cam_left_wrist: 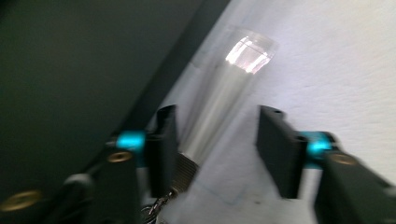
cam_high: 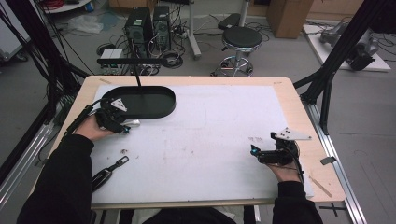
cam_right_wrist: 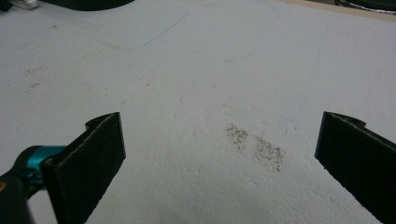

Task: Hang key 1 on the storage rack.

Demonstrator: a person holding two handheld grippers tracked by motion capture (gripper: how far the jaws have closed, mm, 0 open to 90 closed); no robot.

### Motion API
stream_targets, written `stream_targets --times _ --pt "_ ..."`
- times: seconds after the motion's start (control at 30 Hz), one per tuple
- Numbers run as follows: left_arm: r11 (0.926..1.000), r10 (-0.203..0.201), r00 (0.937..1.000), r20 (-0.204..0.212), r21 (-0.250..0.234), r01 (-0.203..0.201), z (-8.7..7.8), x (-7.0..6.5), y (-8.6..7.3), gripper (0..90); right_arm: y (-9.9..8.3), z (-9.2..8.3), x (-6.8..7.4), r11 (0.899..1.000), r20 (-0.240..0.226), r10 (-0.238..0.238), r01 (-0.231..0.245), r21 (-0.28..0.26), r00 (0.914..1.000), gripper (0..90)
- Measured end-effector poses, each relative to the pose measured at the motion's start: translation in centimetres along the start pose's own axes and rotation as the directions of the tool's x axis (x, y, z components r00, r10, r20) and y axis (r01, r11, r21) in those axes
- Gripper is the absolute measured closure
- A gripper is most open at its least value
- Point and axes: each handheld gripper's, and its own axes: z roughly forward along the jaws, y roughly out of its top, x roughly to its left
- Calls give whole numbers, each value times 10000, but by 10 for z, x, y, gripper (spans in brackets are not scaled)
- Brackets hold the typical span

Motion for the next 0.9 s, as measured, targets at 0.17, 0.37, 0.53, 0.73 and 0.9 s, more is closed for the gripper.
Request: stream_targets --times 0.17,0.37,0.53,0.73,0.9 --pt "10000 53 9999 109 44 -53 0 -2 1 677 0 -1 0 10000 11 43 -43 -18 10000 8" --pt "9999 61 9996 263 78 -63 0 -2 2 750 0 -1 0 10000 19 -16 16 -37 10000 8" --pt "9999 116 9995 301 99 -119 -1 -1 2 751 0 -1 0 10000 18 29 -29 -42 10000 8" --pt "9997 -66 9994 334 231 58 -3 0 1 753 1 -1 -1 9999 15 -44 44 -125 10000 8" --pt "9981 -581 9972 475 225 571 -16 6 -4 753 1 -3 0 9999 -2 45 -45 -124 10000 8"
